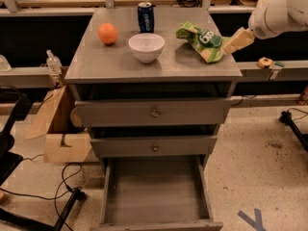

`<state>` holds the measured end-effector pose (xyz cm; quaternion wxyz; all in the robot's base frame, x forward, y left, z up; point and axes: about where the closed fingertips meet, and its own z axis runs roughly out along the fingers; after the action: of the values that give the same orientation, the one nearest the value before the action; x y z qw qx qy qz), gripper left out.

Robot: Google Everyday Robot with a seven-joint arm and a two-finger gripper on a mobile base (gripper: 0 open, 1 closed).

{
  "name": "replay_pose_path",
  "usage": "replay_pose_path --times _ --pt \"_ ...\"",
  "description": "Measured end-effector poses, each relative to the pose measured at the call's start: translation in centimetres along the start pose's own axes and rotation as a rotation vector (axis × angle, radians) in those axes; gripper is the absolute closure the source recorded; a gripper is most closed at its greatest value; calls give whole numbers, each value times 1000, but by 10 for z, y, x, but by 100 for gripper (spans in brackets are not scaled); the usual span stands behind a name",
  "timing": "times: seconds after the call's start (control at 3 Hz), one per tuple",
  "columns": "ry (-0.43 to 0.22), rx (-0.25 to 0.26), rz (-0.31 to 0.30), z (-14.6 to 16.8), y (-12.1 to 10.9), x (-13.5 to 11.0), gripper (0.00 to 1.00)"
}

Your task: Place green rice chip bag into bottom drawer

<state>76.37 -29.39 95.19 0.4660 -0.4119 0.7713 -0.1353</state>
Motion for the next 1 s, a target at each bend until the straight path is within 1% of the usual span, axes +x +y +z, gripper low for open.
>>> replay_pose_path --times 0.33,0.67,1.0 --pt "-110 -4 101 42 1 -10 0" --pt "-131 -13 135 54 3 -9 0" --pt "-131 -27 167 61 7 -4 0"
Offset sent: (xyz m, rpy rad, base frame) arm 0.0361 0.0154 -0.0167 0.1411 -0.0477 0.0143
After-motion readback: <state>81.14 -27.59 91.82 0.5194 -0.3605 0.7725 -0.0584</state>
